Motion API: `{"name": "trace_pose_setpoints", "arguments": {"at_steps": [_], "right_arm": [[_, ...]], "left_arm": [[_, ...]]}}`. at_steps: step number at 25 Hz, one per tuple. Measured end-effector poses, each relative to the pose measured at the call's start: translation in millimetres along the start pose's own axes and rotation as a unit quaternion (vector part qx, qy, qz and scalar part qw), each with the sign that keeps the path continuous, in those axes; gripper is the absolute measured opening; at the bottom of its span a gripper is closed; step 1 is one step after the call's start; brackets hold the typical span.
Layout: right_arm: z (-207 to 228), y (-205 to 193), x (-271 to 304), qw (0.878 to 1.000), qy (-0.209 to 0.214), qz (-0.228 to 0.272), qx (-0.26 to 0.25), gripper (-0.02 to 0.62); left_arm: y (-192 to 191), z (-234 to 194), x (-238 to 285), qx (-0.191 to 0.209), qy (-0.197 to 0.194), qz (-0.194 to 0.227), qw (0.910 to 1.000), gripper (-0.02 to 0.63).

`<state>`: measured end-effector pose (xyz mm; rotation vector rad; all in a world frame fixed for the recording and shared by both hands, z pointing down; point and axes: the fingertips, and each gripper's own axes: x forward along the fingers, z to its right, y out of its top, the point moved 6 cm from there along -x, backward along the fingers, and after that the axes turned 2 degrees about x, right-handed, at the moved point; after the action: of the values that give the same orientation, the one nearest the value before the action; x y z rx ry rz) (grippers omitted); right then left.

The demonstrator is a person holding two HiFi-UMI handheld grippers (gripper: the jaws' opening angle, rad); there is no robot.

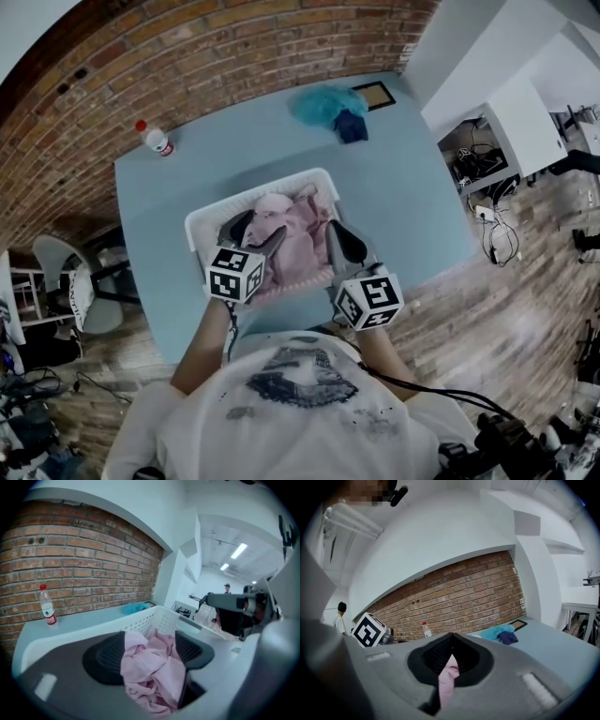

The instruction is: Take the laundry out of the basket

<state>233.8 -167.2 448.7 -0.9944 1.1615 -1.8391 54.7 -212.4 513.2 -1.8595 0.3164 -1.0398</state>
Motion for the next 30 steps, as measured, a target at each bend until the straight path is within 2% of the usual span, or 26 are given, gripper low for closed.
{"name": "trace_pose_setpoints", "arguments": {"at_steps": [8,12,21,26,30], "right_arm": [[8,-4,10,1.0,-0.001,-0.007,0.007,-0.003],[13,-3,15,1.0,-0.003,-0.009,0.012,-0.003],[22,-6,28,1.0,0.001,-0.015,0.018,-0.003],[24,-7,36,1.0,0.004,-0.02,0.021,-0.003],[27,-6,41,1.0,0.007,-0.021,0.018,-0.003]], "left_arm": [[-17,-8,33,-0.033,-0.012,-0.044,0.9984,0.474],[-29,-13,49,-0.041,-0.013,-0.074,0.9963,0.514],[-57,-21,75,-0.053,-0.02,-0.128,0.9902,0.518],[-68,-27,87,-0.08,-0.012,-0.141,0.9867,0.518],[-76,-27,99,-0.086,-0.008,-0.151,0.9848,0.518]]}}
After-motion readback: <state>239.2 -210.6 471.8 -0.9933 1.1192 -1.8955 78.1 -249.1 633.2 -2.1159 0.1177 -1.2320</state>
